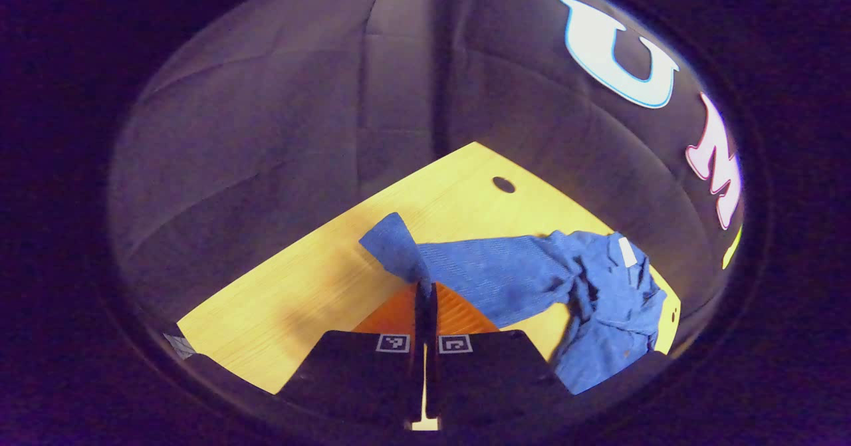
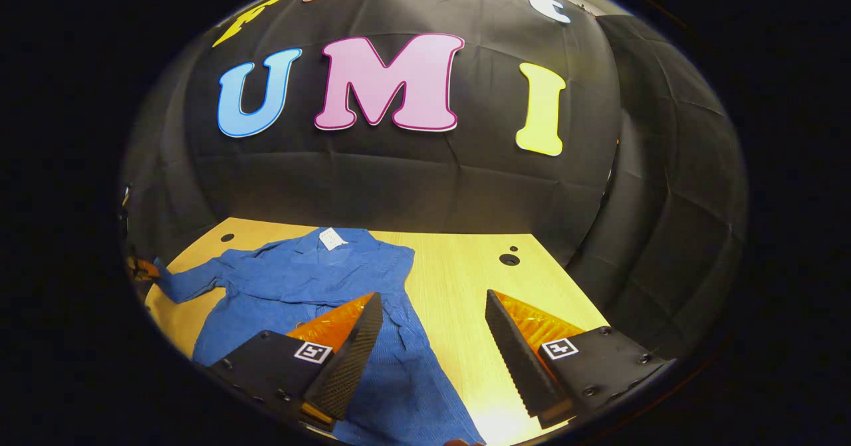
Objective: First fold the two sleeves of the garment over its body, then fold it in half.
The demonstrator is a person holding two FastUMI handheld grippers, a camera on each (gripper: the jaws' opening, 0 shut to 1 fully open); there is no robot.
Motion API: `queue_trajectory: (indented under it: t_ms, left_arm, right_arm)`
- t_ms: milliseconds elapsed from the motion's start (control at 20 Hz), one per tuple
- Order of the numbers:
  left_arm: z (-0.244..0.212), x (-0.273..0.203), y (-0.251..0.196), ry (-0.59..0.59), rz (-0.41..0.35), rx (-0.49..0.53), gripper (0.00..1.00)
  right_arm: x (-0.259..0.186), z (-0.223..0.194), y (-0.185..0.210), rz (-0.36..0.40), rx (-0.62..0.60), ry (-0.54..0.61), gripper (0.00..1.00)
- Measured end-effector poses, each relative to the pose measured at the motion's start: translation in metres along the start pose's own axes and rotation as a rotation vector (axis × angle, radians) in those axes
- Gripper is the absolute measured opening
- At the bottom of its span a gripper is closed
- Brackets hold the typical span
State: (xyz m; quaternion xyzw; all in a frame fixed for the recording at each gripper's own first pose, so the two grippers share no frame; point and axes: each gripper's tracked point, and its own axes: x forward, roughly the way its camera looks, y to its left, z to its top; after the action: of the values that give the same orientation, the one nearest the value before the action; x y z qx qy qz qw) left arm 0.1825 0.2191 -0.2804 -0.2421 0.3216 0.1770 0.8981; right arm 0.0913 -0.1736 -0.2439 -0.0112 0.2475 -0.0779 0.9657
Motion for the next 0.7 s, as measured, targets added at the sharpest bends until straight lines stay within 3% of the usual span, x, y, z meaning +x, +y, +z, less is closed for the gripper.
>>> queue_trajectory:
  t_ms: [250,400,500,600,650,700]
  left_arm:
    - [0.016,-0.007,-0.211,-0.039,-0.444,0.051,0.0]
    - [-0.028,-0.004,-0.335,-0.016,-0.648,0.162,0.0]
    - [-0.066,0.003,-0.406,0.044,-0.721,0.222,0.0]
    - [-0.103,0.01,-0.443,0.153,-0.751,0.296,0.02]
    - [-0.123,0.008,-0.456,0.184,-0.749,0.333,0.11]
    - [-0.139,0.01,-0.468,0.189,-0.73,0.369,0.35]
  right_arm:
    - [-0.015,0.02,-0.06,-0.074,0.039,-0.064,0.98]
    - [-0.035,0.004,-0.083,-0.084,0.12,-0.022,0.98]
    - [-0.047,-0.013,-0.093,-0.095,0.14,0.005,0.98]
    - [-0.055,-0.024,-0.1,-0.1,0.114,0.025,0.98]
    - [-0.058,-0.028,-0.102,-0.101,0.097,0.031,0.98]
    - [-0.06,-0.03,-0.104,-0.099,0.083,0.033,0.98]
